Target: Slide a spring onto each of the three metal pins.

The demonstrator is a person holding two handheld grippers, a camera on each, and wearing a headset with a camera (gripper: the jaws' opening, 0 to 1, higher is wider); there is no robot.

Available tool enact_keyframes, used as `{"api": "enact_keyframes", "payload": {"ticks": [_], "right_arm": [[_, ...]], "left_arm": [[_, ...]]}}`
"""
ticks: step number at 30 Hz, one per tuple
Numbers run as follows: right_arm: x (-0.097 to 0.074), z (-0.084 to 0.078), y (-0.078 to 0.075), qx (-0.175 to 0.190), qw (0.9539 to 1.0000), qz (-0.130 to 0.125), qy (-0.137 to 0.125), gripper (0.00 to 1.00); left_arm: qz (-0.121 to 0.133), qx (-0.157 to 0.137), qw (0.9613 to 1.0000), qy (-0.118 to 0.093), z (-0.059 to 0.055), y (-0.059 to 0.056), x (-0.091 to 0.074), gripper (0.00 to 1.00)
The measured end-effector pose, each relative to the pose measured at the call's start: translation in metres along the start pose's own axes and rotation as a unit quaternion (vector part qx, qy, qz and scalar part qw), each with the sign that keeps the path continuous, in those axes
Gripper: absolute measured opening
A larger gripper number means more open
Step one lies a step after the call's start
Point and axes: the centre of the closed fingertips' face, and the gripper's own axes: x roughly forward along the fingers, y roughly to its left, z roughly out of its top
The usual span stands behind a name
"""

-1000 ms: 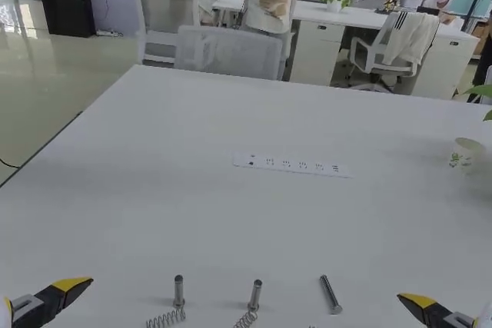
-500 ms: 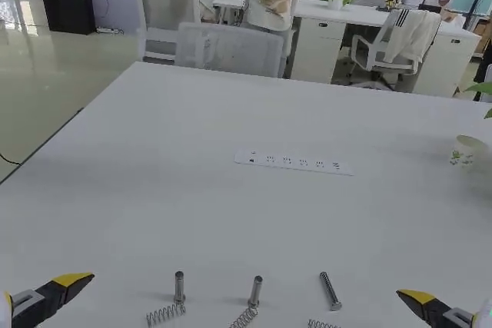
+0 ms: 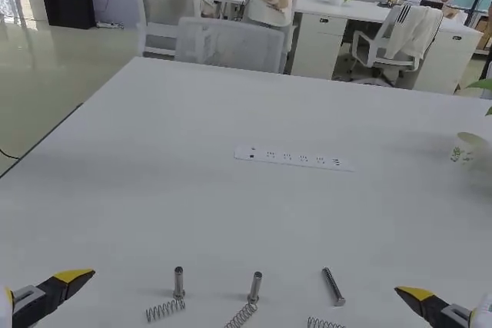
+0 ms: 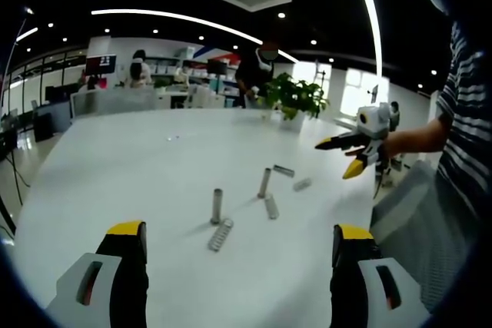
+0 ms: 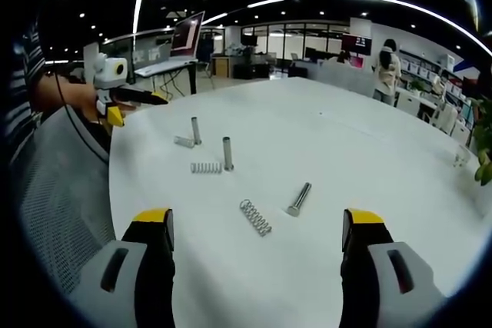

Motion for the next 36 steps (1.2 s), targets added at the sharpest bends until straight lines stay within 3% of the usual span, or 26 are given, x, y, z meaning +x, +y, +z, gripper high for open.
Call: {"api": "enact_keyframes", "payload": {"ticks": [19, 25, 30, 36], "right_arm": [[-0.009, -0.019, -0.002, 0.001, 0.9997, 0.006, 0.023, 0.91], [-0.004, -0.013, 0.003, 0.004, 0.9996, 0.018, 0.020, 0.89], [0.005, -0.005, 0.000, 0.009, 0.9997, 0.021, 0.013, 0.87], [0.013, 0.003, -0.005, 0.009, 0.9997, 0.018, 0.016, 0.82]], "left_arm": [[-0.007, -0.001, 0.9999, 0.010, -0.002, 0.008, 0.000, 0.98], [-0.012, -0.003, 0.9999, 0.002, 0.001, 0.007, 0.002, 0.98], [-0.017, -0.006, 0.9996, -0.019, 0.007, 0.006, 0.001, 0.98], [-0.016, -0.014, 0.9995, -0.023, 0.006, 0.007, -0.001, 0.98]]}}
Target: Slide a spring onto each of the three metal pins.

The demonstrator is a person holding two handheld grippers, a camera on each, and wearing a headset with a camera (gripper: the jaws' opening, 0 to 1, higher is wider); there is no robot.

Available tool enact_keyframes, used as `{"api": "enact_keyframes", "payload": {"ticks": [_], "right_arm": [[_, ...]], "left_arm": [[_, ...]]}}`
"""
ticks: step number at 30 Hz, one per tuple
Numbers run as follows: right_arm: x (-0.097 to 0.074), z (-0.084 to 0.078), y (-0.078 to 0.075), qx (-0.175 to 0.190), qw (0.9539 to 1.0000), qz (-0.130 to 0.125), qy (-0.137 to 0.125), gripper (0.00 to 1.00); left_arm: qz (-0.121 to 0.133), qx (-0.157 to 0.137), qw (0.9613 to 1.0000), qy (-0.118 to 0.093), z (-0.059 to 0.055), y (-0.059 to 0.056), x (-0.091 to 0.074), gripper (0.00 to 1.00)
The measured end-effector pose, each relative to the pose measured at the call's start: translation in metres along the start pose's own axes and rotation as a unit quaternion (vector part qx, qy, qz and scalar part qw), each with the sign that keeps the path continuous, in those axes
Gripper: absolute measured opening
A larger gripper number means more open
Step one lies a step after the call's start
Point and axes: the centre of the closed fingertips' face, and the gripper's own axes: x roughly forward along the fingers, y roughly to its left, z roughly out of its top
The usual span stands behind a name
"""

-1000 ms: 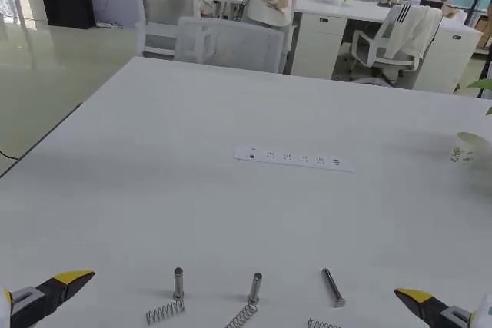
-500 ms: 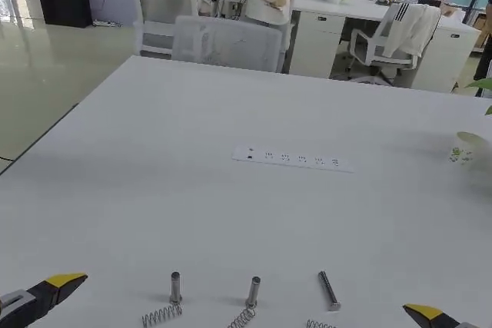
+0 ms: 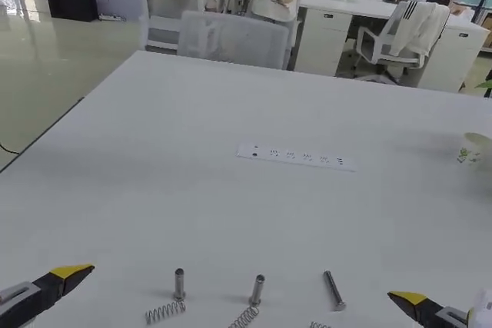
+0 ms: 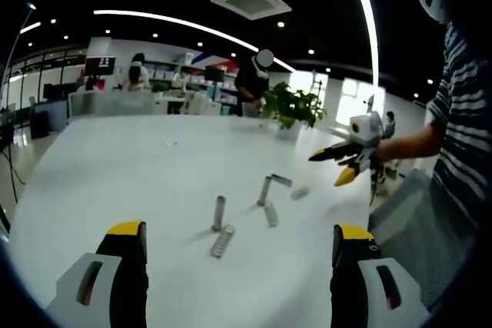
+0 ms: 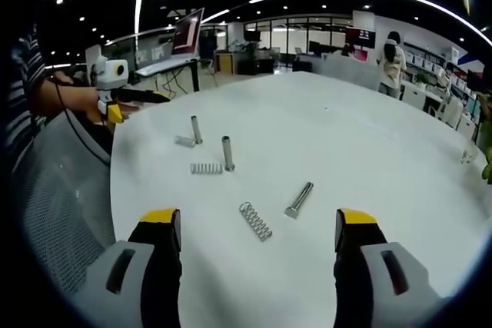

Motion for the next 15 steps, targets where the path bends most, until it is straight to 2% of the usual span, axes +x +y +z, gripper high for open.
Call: {"api": "enact_keyframes", "payload": {"ticks": [9, 15], "right_arm": [[0.013, 0.021, -0.016, 0.014, 0.9999, 0.001, -0.001, 0.68], [0.025, 0.029, -0.027, 0.025, 0.9996, -0.003, 0.011, 0.56]], "left_arm": [[0.002, -0.004, 1.0000, 0.006, -0.006, 0.000, -0.002, 0.97], [0.002, -0.002, 1.0000, 0.008, -0.007, -0.001, -0.003, 0.97]]}}
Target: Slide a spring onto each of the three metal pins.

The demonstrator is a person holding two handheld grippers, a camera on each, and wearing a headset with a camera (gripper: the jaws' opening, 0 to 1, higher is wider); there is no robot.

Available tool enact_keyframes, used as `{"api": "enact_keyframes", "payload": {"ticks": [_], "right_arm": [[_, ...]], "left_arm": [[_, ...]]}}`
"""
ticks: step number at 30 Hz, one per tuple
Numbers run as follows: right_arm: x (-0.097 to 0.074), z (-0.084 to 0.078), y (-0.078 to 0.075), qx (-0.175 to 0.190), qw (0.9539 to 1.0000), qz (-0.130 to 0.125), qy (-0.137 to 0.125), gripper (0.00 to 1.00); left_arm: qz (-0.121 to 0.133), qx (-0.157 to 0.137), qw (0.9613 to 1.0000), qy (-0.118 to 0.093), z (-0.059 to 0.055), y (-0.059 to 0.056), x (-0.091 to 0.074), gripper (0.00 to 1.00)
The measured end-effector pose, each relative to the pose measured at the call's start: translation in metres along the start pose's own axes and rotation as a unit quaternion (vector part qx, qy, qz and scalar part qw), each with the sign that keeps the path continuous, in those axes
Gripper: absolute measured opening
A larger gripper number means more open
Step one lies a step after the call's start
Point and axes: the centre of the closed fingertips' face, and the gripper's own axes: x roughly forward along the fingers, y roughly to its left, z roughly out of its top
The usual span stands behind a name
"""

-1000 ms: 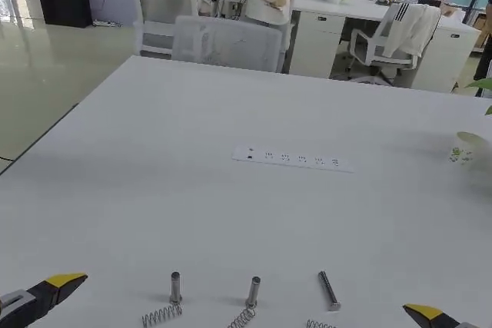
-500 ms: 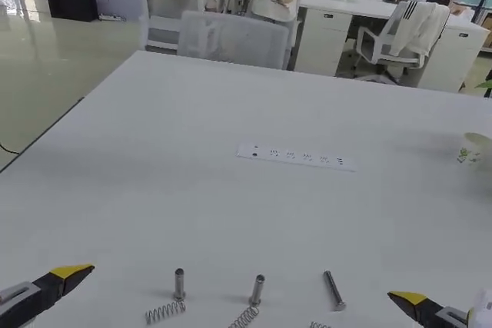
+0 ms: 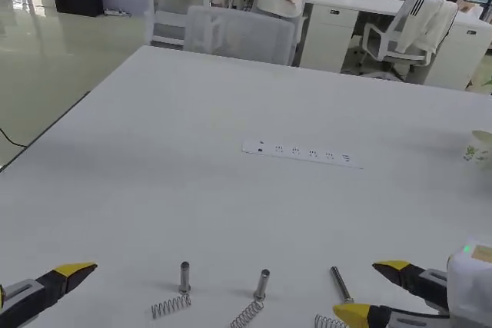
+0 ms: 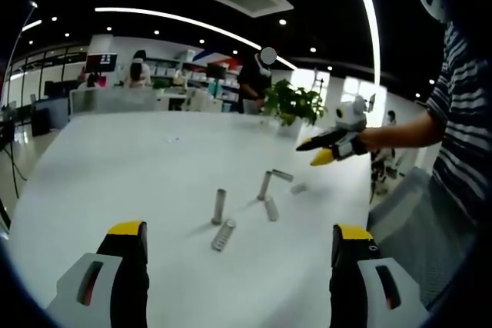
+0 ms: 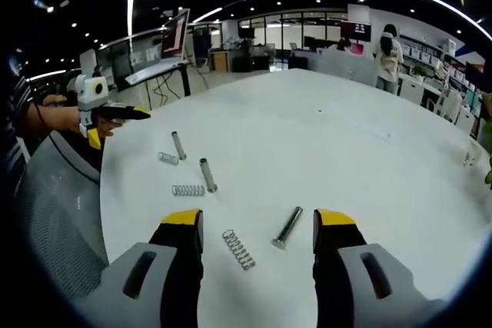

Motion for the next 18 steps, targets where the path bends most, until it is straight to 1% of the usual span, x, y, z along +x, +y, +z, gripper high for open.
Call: {"api": "enact_keyframes", "payload": {"ticks": [1, 2, 3, 5, 8, 9, 10, 14, 17, 18], "right_arm": [[0.003, 0.001, -0.002, 0.003, 1.0000, 0.000, 0.006, 0.54], [0.004, -0.001, -0.005, 0.009, 0.9998, -0.006, 0.014, 0.53], [0.007, -0.003, -0.008, 0.015, 0.9995, -0.011, 0.028, 0.53], [0.011, -0.003, -0.009, 0.022, 0.9992, -0.006, 0.034, 0.48], [0.017, -0.006, -0.014, 0.048, 0.9975, -0.004, 0.051, 0.36], [0.019, -0.006, -0.017, 0.054, 0.9970, -0.005, 0.056, 0.32], [0.022, -0.006, -0.021, 0.057, 0.9966, -0.010, 0.059, 0.30], [0.030, -0.012, -0.031, 0.072, 0.9937, -0.021, 0.083, 0.27], [0.035, -0.015, -0.036, 0.085, 0.9914, -0.027, 0.096, 0.22], [0.037, -0.016, -0.036, 0.090, 0.9906, -0.025, 0.100, 0.19]], "left_arm": [[0.001, 0.001, 1.0000, 0.000, 0.000, 0.000, 0.000, 0.97], [0.001, 0.000, 1.0000, 0.000, 0.000, 0.000, -0.001, 0.97], [0.001, -0.001, 1.0000, -0.001, 0.000, 0.000, -0.001, 0.97], [0.002, 0.000, 1.0000, 0.000, 0.000, 0.001, -0.001, 0.96], [0.003, -0.001, 1.0000, 0.000, -0.001, 0.002, -0.002, 0.96], [0.003, -0.001, 1.0000, 0.000, -0.001, 0.002, -0.003, 0.96], [0.004, -0.001, 1.0000, 0.000, -0.001, 0.001, -0.003, 0.96], [0.003, -0.001, 1.0000, 0.002, -0.002, 0.000, -0.004, 0.96], [0.003, -0.002, 1.0000, 0.002, -0.002, 0.000, -0.004, 0.96], [0.003, -0.003, 1.0000, 0.002, -0.003, 0.000, -0.004, 0.95]]}}
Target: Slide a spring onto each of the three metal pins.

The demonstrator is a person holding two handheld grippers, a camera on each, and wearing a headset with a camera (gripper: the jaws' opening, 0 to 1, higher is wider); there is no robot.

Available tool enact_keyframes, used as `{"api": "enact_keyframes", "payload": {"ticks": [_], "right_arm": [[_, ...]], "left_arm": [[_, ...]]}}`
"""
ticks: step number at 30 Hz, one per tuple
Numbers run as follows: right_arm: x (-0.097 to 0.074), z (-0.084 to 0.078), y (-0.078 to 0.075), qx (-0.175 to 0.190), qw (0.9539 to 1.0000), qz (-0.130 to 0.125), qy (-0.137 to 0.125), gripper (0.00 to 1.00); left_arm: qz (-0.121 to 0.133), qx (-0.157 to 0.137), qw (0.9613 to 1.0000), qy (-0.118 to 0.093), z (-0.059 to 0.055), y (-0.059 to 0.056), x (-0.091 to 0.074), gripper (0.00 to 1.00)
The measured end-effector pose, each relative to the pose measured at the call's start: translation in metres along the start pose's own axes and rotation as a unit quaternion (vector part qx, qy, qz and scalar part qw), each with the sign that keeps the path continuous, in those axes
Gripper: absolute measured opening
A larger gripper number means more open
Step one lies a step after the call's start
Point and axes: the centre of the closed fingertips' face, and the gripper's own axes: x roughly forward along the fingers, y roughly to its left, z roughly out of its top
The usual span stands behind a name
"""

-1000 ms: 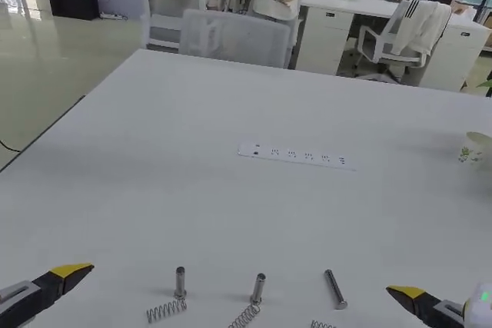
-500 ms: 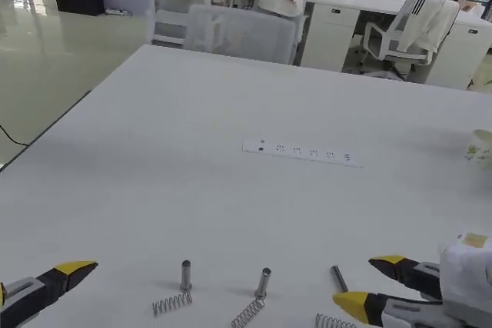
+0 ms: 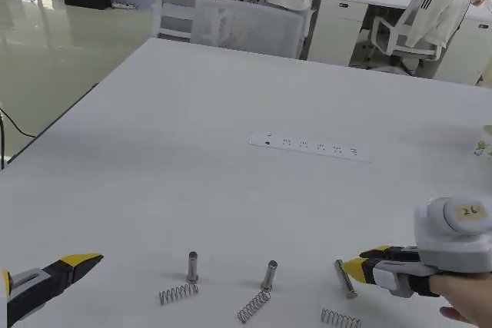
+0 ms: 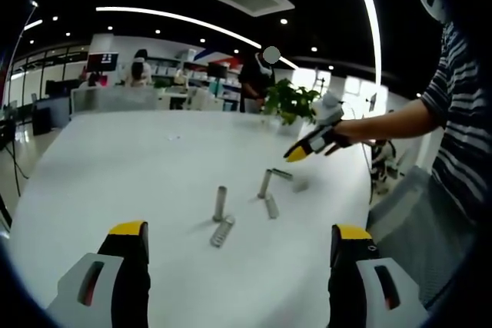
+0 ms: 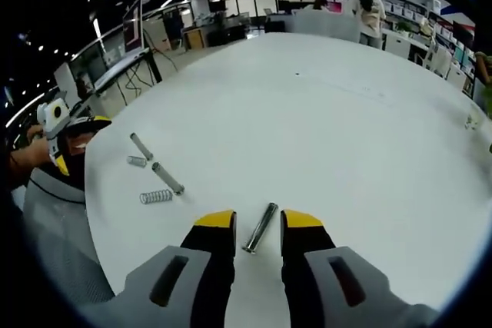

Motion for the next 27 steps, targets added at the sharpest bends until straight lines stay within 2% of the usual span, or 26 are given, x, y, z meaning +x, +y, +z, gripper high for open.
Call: {"api": "enact_keyframes", "payload": {"ticks": [4, 11, 13, 19, 24, 27], "right_arm": [[0.011, -0.007, -0.002, 0.015, 0.9996, -0.001, 0.025, 0.17], [0.025, -0.013, -0.006, 0.033, 0.9982, -0.011, 0.049, 0.16], [0.028, -0.016, -0.010, 0.033, 0.9973, -0.021, 0.061, 0.16], [0.034, -0.019, -0.013, 0.043, 0.9960, -0.031, 0.073, 0.12], [0.040, -0.019, -0.010, 0.028, 0.9955, -0.042, 0.081, 0.08], [0.040, -0.020, -0.010, 0.005, 0.9948, -0.050, 0.089, 0.05]], "left_arm": [[-0.001, 0.001, 1.0000, -0.002, 0.002, 0.000, -0.001, 0.95], [-0.002, 0.004, 1.0000, -0.003, 0.004, -0.001, -0.002, 0.96], [-0.002, 0.003, 1.0000, -0.003, 0.004, -0.002, -0.002, 0.96], [-0.002, -0.001, 1.0000, -0.002, 0.001, -0.002, -0.002, 0.95], [0.000, -0.001, 1.0000, 0.004, -0.003, -0.001, -0.003, 0.93], [0.001, -0.004, 1.0000, 0.002, -0.002, 0.000, -0.003, 0.93]]}}
